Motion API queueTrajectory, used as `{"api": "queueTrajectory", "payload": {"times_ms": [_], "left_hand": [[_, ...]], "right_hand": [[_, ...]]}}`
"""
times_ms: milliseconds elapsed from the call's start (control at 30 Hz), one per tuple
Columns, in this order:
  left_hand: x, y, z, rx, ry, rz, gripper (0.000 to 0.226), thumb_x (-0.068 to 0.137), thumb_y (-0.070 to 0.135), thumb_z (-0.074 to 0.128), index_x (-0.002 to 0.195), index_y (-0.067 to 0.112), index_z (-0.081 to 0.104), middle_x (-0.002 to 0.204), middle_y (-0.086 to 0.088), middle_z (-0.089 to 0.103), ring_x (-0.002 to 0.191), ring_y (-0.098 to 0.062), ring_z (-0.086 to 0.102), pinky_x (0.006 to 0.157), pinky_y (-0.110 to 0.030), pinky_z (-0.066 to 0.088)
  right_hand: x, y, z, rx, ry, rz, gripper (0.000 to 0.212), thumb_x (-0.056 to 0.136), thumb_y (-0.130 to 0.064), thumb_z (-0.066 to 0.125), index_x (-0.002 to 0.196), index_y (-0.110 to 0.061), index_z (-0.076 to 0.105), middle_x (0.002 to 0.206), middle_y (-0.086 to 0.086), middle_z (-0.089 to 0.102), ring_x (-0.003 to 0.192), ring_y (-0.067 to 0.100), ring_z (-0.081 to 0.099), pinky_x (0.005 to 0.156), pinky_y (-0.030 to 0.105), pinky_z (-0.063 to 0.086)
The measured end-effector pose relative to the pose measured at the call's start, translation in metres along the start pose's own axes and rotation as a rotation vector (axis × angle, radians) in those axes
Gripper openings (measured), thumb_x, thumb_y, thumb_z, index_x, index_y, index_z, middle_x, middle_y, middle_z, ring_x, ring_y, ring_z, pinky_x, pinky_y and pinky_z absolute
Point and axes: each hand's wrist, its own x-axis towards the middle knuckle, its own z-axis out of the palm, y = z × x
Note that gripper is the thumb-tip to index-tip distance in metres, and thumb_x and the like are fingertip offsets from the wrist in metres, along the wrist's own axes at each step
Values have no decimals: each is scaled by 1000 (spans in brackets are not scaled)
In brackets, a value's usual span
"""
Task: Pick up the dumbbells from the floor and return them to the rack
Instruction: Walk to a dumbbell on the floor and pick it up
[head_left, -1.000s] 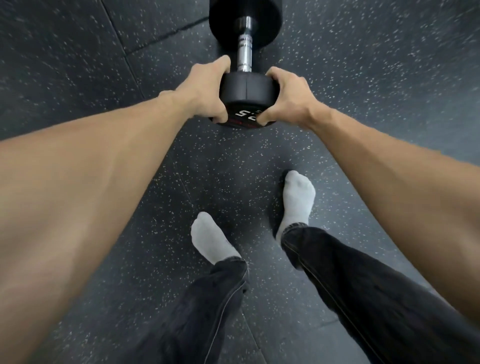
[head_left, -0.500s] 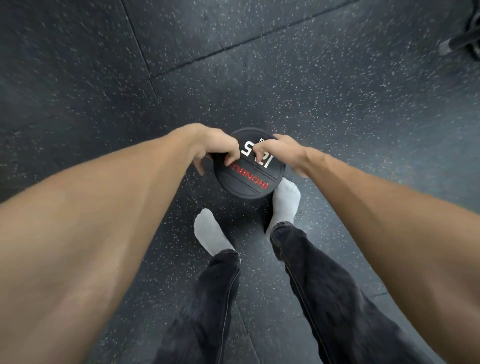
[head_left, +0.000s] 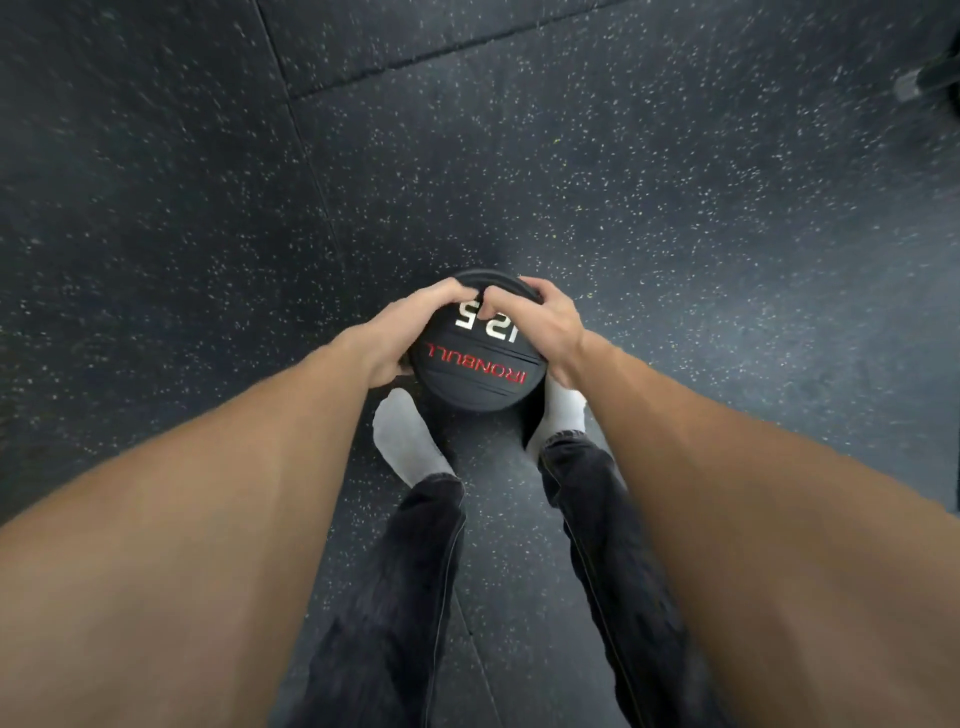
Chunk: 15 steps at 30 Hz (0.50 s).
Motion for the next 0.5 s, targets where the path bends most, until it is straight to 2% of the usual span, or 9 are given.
{"api": "queueTrajectory", "payload": {"times_ms": [67, 133, 200, 233, 300, 367, 433, 500], "left_hand": [[2, -2, 1, 42, -17, -11, 54, 72, 70, 72, 112, 34, 75, 107, 8, 78, 103, -13, 69, 93, -37, 52], [2, -9, 1, 2, -3, -10, 60, 70, 70, 77, 114, 30, 75, 106, 7, 78, 101, -12, 71, 88, -34, 54], [2, -14, 1, -34, 29, 3, 76, 63, 72, 81, 121, 23, 71, 108, 6, 78, 102, -13, 71, 89, -33, 54], [6, -17, 1, -55, 38, 10, 85, 58, 75, 82, 124, 22, 69, 108, 5, 78, 101, -13, 72, 92, -34, 54], [5, -18, 5, -118, 26, 46, 74, 62, 71, 82, 116, 22, 73, 101, 6, 80, 94, -12, 76, 92, -34, 56], [7, -20, 10, -187, 47, 57, 67, 64, 67, 83, 112, 20, 74, 97, 3, 81, 90, -14, 77, 90, -37, 59], [7, -23, 13, -251, 95, 58, 80, 58, 67, 86, 117, 16, 69, 101, 1, 80, 92, -17, 78, 91, -39, 60], [8, -23, 12, -236, 56, 58, 79, 58, 68, 86, 117, 18, 71, 101, 2, 80, 93, -16, 77, 92, -39, 59]], "right_hand": [[-1, 3, -1, -35, -48, 45, 58, 73, -30, 80, 126, -21, 60, 104, -2, 73, 93, 17, 71, 81, 33, 60], [-4, 13, 1, -21, -76, 85, 68, 69, -41, 82, 130, -21, 60, 105, 2, 77, 89, 18, 76, 72, 31, 61], [-4, 21, 1, 18, -71, 84, 80, 63, -51, 86, 132, -18, 63, 104, 3, 80, 85, 17, 79, 65, 28, 61], [-3, 22, 0, 47, -67, 78, 79, 65, -55, 87, 131, -17, 65, 103, 2, 81, 84, 16, 80, 65, 27, 61], [0, 17, -3, 89, -102, 76, 59, 79, -56, 80, 120, -14, 72, 99, 4, 82, 81, 15, 80, 62, 25, 61], [2, 12, -3, 101, -153, 83, 53, 86, -55, 74, 113, -10, 76, 100, 7, 82, 85, 19, 80, 64, 27, 62], [3, 13, -1, 87, -141, 76, 58, 84, -59, 75, 115, -10, 77, 104, 8, 82, 93, 22, 79, 72, 31, 64], [3, 16, 1, 64, -140, 94, 62, 80, -64, 76, 116, -13, 76, 105, 6, 82, 97, 22, 79, 82, 35, 65]]}}
